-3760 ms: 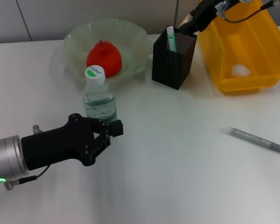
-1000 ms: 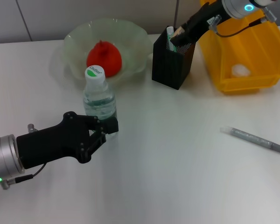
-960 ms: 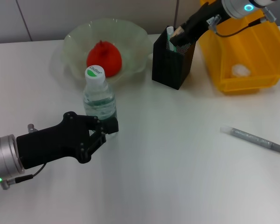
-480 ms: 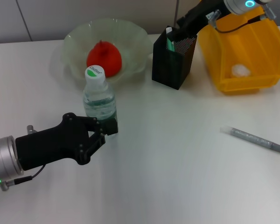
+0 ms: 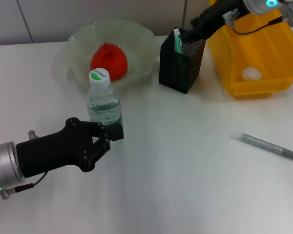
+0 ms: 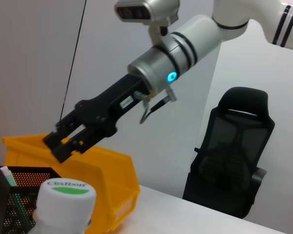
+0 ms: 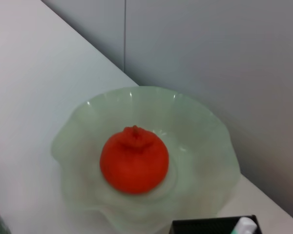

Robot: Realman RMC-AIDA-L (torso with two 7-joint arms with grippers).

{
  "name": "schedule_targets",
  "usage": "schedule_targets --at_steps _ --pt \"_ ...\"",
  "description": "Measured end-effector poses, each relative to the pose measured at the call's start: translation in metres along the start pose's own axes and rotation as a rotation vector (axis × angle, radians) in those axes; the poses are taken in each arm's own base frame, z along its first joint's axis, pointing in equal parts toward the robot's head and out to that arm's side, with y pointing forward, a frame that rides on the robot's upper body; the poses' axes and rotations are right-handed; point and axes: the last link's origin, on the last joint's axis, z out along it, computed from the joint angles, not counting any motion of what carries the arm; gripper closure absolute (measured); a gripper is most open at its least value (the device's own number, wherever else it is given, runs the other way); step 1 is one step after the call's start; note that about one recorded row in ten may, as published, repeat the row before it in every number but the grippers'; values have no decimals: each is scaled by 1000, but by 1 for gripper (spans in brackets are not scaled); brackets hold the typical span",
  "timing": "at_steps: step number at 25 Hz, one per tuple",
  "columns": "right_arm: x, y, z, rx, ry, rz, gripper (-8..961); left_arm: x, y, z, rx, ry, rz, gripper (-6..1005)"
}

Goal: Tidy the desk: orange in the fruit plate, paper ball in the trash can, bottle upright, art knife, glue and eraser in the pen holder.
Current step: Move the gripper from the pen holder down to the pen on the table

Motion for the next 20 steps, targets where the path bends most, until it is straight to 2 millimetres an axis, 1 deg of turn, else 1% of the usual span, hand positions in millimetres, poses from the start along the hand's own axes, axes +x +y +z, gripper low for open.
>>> schedule_targets --at_steps 5,10,15,18,19,20 --pt "2 15 -27 -12 55 58 456 2 -1 2 -4 0 4 984" --pt "14 29 -47 -79 130 135 456 1 0 3 -11 -2 5 984" --pt "28 43 -54 -163 217 161 457 0 1 3 -11 -3 2 984" --pt "38 45 -54 -186 244 181 462 -1 2 4 -12 -1 -1 985" --pt "44 46 -53 -192 257 192 464 -1 2 4 -12 -1 -1 985" --pt "44 46 -53 -192 257 192 465 -1 2 4 -12 -1 -1 985"
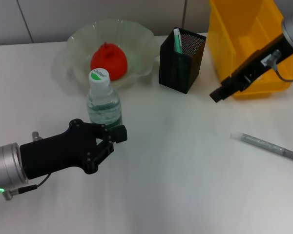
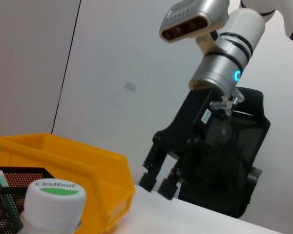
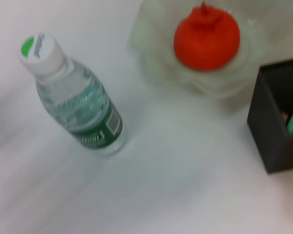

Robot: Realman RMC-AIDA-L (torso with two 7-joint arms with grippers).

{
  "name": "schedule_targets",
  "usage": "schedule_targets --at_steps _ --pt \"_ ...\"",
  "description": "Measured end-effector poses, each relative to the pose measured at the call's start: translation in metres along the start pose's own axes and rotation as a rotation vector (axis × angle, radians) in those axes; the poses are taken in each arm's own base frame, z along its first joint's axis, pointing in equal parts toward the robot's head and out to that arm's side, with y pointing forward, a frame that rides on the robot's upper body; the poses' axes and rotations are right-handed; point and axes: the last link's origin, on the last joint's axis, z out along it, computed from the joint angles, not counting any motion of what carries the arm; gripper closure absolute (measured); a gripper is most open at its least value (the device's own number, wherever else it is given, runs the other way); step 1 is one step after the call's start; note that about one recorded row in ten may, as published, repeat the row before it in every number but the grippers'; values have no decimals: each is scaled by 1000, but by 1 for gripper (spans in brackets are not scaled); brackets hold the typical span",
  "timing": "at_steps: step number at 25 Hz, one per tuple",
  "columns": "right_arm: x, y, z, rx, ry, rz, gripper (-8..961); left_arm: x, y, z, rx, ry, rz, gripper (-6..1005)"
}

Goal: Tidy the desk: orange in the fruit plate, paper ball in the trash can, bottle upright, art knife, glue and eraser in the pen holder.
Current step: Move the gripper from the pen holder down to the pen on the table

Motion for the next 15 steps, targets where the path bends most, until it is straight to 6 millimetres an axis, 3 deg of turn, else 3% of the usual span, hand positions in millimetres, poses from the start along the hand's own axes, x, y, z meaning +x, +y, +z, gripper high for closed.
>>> schedule_targets --at_steps 9,15 --pt "26 -8 14 12 116 35 468 -1 1 0 2 1 5 985" --pt "32 -12 15 32 148 8 469 -2 1 0 2 1 3 984"
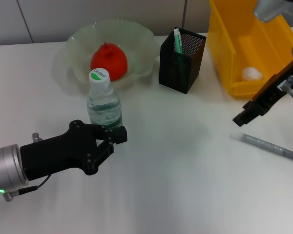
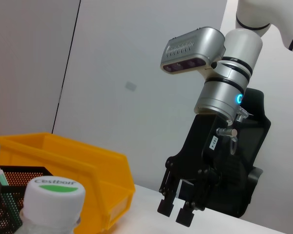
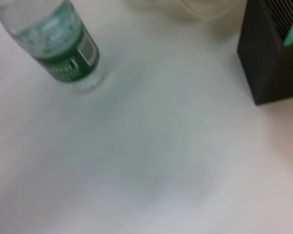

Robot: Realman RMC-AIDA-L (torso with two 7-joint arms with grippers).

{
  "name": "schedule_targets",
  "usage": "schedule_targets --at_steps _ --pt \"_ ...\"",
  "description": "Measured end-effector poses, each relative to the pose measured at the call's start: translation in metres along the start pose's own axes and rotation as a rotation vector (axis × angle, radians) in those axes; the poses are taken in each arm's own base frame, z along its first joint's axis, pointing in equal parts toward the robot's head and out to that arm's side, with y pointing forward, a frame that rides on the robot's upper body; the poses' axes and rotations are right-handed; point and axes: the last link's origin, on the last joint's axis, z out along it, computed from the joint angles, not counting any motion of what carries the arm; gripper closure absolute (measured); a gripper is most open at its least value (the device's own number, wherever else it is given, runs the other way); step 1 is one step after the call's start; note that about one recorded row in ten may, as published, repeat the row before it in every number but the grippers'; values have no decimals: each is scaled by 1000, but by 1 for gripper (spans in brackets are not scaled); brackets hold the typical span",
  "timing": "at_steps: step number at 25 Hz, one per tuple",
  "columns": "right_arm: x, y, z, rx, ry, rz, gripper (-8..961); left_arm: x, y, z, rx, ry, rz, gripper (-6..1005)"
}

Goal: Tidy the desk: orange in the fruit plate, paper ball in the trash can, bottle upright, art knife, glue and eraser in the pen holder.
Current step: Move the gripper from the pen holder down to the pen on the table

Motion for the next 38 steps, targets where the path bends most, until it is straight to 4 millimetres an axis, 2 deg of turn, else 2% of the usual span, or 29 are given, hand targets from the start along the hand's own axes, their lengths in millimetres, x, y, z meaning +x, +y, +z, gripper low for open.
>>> schedule_targets --at_steps 9,15,21,27,38 --pt "13 -4 3 20 69 -51 470 -2 1 -1 2 0 -9 985" --pt "22 -6 12 11 126 -62 471 -3 2 0 1 2 -12 985" --pt "22 -11 22 40 135 -78 470 -4 3 0 2 3 -15 984" --pt "19 -17 31 62 122 -95 574 -5 3 -2 7 3 -18 984" --pt "12 -21 45 63 116 -136 577 -5 2 -3 20 3 -19 985"
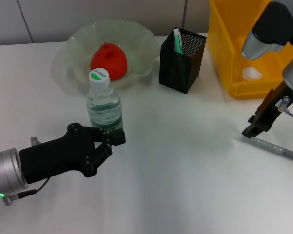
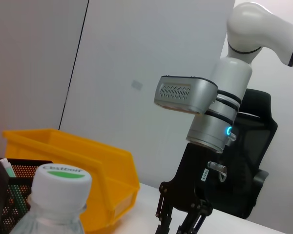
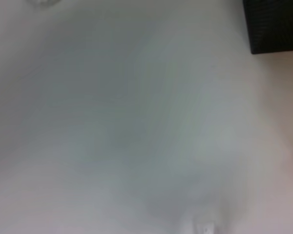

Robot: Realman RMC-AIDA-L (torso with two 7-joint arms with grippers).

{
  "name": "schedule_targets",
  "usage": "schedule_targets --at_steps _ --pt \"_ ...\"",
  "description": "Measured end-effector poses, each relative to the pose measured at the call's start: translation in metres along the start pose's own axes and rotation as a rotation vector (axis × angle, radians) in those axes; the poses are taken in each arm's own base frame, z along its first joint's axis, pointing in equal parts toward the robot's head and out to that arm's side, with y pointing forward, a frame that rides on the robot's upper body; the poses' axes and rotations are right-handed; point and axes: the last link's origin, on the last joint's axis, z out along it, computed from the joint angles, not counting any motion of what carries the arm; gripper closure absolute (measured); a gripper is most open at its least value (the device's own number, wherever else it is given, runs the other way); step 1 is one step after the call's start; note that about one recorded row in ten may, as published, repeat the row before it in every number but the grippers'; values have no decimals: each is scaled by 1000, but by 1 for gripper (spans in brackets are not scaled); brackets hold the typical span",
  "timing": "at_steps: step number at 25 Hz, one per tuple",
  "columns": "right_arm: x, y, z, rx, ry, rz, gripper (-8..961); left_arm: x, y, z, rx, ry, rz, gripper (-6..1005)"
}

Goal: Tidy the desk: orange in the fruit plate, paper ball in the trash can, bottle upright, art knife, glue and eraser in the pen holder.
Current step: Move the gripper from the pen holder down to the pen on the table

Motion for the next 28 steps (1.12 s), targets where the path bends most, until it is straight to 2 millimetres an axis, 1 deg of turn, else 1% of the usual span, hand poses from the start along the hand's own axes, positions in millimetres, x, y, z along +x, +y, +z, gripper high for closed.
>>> schedule_targets --at_steps 28 --pt "-2 0 13 -10 0 -10 636 -1 1 0 -2 -3 -3 985"
